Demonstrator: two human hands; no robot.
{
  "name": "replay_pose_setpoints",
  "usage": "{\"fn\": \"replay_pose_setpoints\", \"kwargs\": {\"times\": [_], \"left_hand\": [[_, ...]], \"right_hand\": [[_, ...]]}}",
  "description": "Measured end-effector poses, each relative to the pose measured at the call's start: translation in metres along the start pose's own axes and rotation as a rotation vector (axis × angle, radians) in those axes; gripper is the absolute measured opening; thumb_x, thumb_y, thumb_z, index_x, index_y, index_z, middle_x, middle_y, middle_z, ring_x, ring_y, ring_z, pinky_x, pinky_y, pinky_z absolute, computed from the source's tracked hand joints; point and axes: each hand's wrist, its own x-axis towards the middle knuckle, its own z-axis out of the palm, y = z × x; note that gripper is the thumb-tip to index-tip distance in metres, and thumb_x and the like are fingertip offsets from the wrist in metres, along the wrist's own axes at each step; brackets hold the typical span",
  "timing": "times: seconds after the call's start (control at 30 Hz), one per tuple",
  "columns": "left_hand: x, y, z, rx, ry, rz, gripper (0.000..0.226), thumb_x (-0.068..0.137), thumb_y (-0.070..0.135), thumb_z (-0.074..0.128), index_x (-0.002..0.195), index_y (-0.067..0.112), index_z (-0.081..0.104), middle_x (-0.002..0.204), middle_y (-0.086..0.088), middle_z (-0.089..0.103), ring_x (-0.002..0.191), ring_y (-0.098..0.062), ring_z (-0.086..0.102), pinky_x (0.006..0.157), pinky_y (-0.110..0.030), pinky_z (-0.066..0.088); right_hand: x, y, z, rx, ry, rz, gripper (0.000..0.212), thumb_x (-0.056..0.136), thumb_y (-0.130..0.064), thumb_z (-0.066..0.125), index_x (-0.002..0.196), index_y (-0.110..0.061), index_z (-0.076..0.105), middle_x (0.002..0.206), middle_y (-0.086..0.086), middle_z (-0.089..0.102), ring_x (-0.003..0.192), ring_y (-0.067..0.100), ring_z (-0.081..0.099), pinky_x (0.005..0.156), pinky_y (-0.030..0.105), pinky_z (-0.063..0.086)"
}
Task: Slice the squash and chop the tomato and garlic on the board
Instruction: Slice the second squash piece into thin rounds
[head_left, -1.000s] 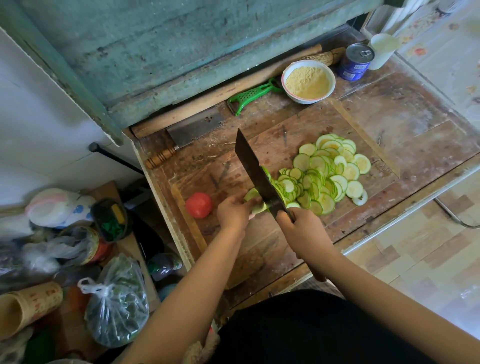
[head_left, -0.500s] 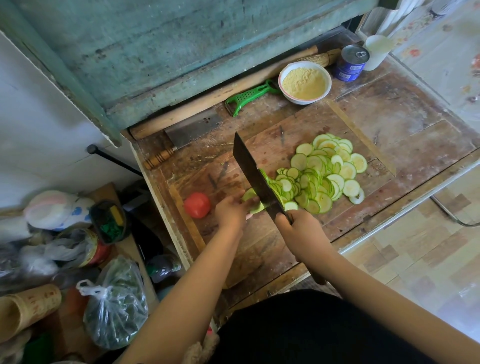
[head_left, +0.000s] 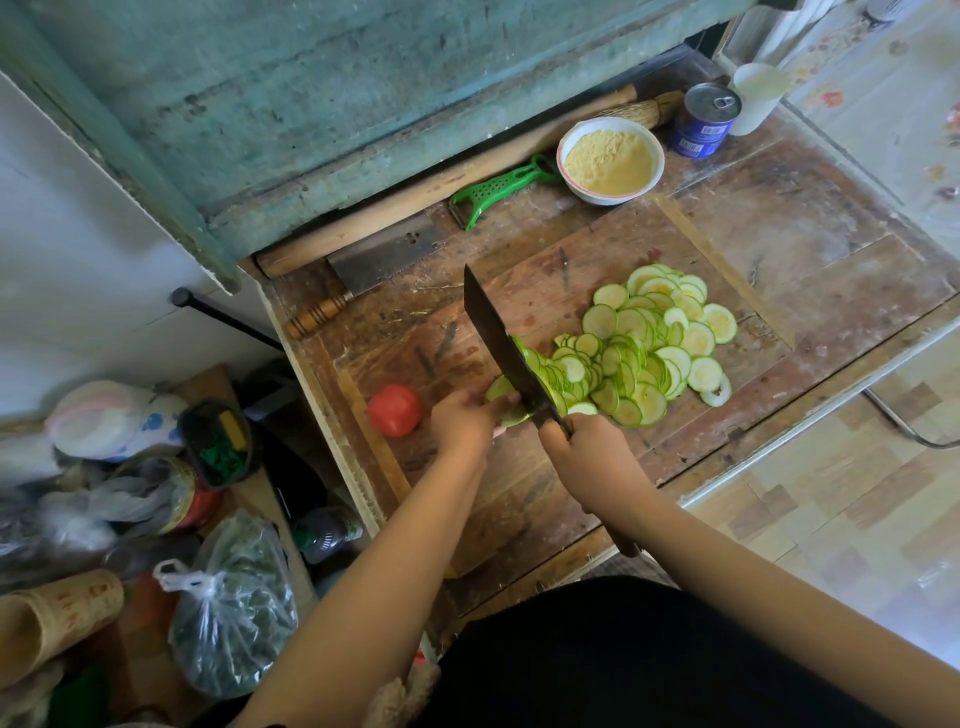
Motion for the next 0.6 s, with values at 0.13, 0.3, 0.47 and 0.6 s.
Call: {"fn": "replay_pose_setpoints", "kwargs": {"times": [0.13, 0.3, 0.47, 0.6], "left_hand": [[0.001, -0.001, 0.0, 0.001, 0.003, -0.005, 0.039, 0.073, 0.005, 0.079, 0.11, 0.007, 0.067, 0.099, -0.009, 0.069, 0.089, -0.025, 0.068, 0.07, -0.032, 0.057], [0.0, -0.003, 0.001, 0.02, -0.002, 0.024, 0.045, 0.072, 0.007, 0.08, 0.115, 0.008, 0.066, 0.103, -0.008, 0.07, 0.091, -0.023, 0.068, 0.069, -0.028, 0.057], [0.001, -0.004, 0.002, 0.02, -0.009, 0.049, 0.045, 0.073, 0.006, 0.079, 0.115, 0.008, 0.066, 0.1, -0.008, 0.071, 0.091, -0.024, 0.069, 0.078, -0.037, 0.058], [0.0, -0.008, 0.004, 0.024, 0.004, 0.076, 0.045, 0.074, 0.009, 0.079, 0.117, 0.011, 0.066, 0.103, -0.007, 0.071, 0.093, -0.022, 0.068, 0.08, -0.04, 0.058]], "right_hand": [[0.006, -0.002, 0.004, -0.017, -0.011, 0.008, 0.037, 0.093, -0.029, 0.044, 0.063, -0.008, 0.04, 0.056, 0.006, 0.041, 0.051, 0.024, 0.04, 0.051, 0.035, 0.044], [0.015, 0.0, 0.009, -0.028, -0.014, 0.044, 0.035, 0.092, -0.027, 0.044, 0.062, -0.009, 0.041, 0.056, 0.005, 0.043, 0.048, 0.023, 0.042, 0.053, 0.035, 0.045], [0.027, 0.001, 0.013, -0.015, -0.029, 0.071, 0.033, 0.091, -0.026, 0.045, 0.063, -0.01, 0.041, 0.057, 0.004, 0.044, 0.049, 0.023, 0.044, 0.052, 0.033, 0.044], [0.025, 0.006, 0.014, -0.019, -0.005, 0.058, 0.036, 0.092, -0.028, 0.045, 0.061, -0.012, 0.04, 0.056, 0.004, 0.045, 0.05, 0.024, 0.045, 0.056, 0.038, 0.048]]}}
